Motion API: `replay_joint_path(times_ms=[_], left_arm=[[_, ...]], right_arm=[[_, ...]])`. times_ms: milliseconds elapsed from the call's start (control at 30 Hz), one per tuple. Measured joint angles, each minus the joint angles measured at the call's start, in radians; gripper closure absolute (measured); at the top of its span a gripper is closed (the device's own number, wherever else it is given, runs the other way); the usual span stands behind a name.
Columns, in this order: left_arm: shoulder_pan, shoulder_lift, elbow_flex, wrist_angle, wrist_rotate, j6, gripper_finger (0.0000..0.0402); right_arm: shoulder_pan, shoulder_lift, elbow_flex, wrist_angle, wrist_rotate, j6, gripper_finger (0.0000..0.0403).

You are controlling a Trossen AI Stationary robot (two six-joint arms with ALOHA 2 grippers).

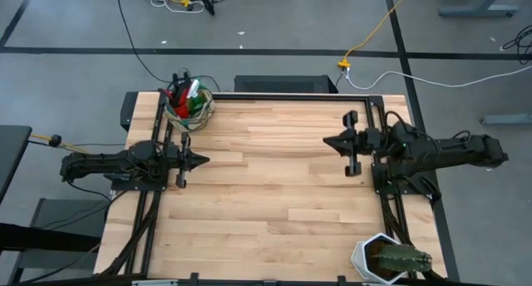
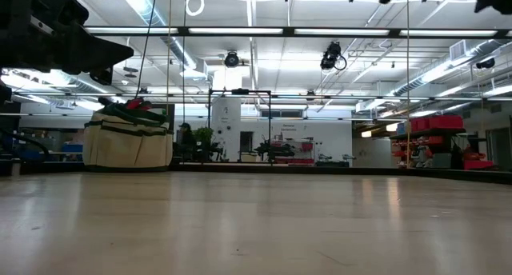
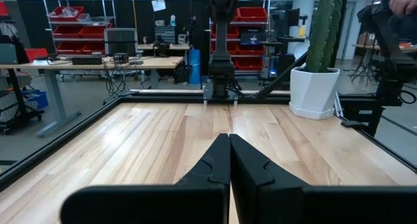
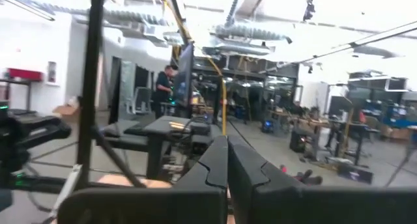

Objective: Pick & Place Garden tools in Gardening bag
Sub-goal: Return to Home Position

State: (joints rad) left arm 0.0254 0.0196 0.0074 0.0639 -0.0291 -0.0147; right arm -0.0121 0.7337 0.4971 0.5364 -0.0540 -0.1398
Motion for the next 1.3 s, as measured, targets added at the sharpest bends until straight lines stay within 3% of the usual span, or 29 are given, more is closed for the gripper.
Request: replay_joint_path(times_ms=[267,700,967,1300], left_arm=[[0.0,0.0,0.0,0.0,0.0,0.0,0.0399],[0.0,0.0,0.0,0.0,0.0,0.0,0.0396],[0.0,0.0,0.0,0.0,0.0,0.0,0.0373],[0.0,0.0,0.0,0.0,0.0,0.0,0.0376]], right_arm=[[0.064,-0.141,-0.184,0.075,0.019,0.0,0.0399],[0.073,-0.349,-0.427,0.114,0.019,-0.031,0.0399],[0.072,-0.466,-0.483,0.026,0.019,-0.045,0.0399],[0.072,-0.541,-0.482,-0.194,0.034,-0.033,0.0399]])
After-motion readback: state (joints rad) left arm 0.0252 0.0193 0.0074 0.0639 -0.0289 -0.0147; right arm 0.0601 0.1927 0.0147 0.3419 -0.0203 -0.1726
